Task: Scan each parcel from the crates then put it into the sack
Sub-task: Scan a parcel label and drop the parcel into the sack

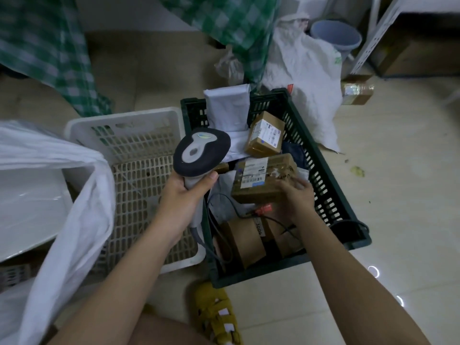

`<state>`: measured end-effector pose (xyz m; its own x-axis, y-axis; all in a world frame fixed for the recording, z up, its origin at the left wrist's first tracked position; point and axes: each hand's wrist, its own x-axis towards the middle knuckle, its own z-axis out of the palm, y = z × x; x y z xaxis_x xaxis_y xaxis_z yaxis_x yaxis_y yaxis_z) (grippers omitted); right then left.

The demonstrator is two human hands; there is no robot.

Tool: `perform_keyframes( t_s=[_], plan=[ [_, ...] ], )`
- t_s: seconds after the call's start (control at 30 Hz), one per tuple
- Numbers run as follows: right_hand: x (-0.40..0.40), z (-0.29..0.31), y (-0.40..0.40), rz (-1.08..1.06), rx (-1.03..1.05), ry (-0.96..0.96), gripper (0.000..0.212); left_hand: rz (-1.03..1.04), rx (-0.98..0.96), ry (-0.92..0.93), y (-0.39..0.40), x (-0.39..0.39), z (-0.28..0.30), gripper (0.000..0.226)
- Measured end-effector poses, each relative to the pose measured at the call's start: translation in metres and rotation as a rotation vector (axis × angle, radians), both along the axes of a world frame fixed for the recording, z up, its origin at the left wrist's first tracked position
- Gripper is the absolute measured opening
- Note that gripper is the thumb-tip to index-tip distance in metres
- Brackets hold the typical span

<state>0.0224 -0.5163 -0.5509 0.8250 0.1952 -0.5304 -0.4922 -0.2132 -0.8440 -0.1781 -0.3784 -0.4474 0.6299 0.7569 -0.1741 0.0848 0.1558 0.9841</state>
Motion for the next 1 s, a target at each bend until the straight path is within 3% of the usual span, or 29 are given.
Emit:
perform_keyframes(
  t_s=[0.2,0.3,0.53,0.67,0.77,1.0],
  plan=[
    [-0.005,0.086,-0.020,0.240,0.028,-0.465,0.053,0.083,-0.006,-0.025,-0.011,-0.023,0.014,0.032],
    [-0.007,0.131,-0.022,0.281,0.041,-0.571,0.047,0.116,-0.005,-0.029,-0.015,-0.038,0.018,0.036],
    [-0.031,0.160,-0.001,0.546,0.004,-0.515,0.035,0.146,0.012,-0.058,-0.029,-0.059,0.023,0.044],
    [-0.053,0.137,0.028,0.685,-0.095,-0.443,0.058,0.114,0.017,-0.054,-0.031,-0.063,0.020,0.045],
    [-0.074,0.114,0.046,0.608,-0.143,-0.433,0.064,0.098,0.013,-0.034,-0.031,-0.063,0.015,0.052],
    [-0.081,0.081,0.043,0.600,-0.049,-0.329,0.034,0.086,0.007,-0.033,-0.025,-0.067,0.010,0.049]
  ],
)
